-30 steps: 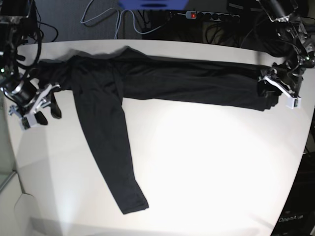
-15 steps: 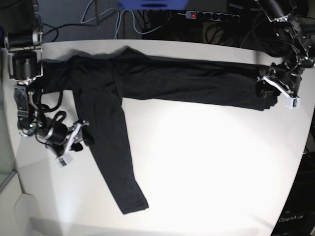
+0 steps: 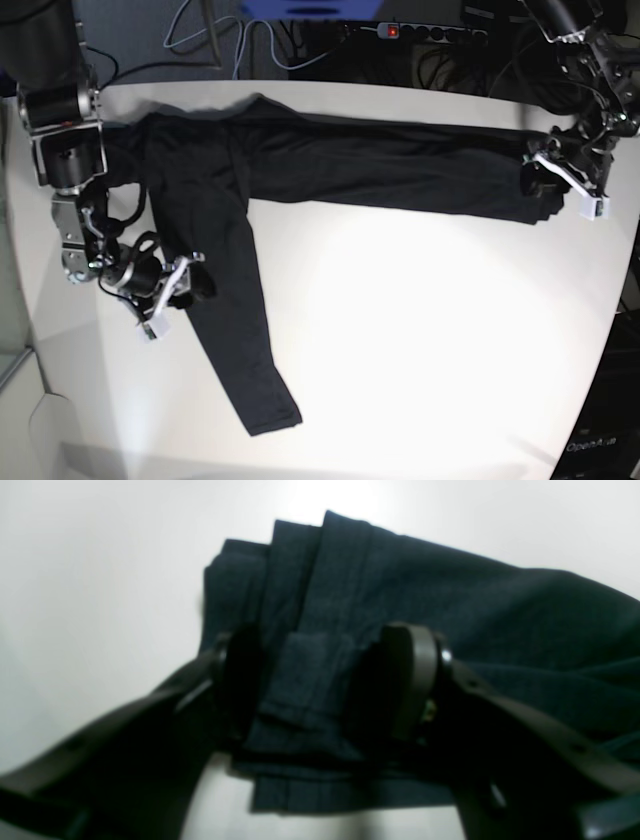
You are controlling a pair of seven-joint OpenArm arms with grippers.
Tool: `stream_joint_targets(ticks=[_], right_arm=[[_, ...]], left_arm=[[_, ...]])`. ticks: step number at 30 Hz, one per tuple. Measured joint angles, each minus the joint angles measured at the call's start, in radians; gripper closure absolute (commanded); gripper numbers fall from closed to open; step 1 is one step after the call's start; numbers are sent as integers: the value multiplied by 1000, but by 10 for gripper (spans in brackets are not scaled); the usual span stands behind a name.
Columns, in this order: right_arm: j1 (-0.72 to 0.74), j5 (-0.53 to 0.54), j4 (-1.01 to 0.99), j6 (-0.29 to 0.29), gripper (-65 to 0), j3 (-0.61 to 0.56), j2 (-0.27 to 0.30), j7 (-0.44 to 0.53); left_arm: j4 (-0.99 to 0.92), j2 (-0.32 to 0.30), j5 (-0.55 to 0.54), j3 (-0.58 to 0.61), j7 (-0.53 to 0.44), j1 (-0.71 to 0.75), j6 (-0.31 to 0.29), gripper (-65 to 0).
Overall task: Fold the T-shirt properly
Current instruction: 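Open the right gripper and move it down to the trailing sleeve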
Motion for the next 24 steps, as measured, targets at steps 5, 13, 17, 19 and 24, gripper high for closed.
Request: stream_joint_targets(ticks=[5,13,17,19,24], right_arm=[[19,-3,0,-2,-318,0,35,-6],[15,-17,-5,-2,-318,0,34,58],[13,-126,-5,-2,-318,5,3,58],[10,-151,-6,1,-318,5,-16,60],[21,-146,-54,-2,-318,9,-12,121]], left_arm=[[0,13,0,-2,-3,0,1,-363],[0,19,0,-2,-4,0,0,-363],[0,20,0,-2,-4,0,0,-363],[0,20,0,-2,-4,0,0,-363],[0,19,0,-2,-4,0,0,-363]])
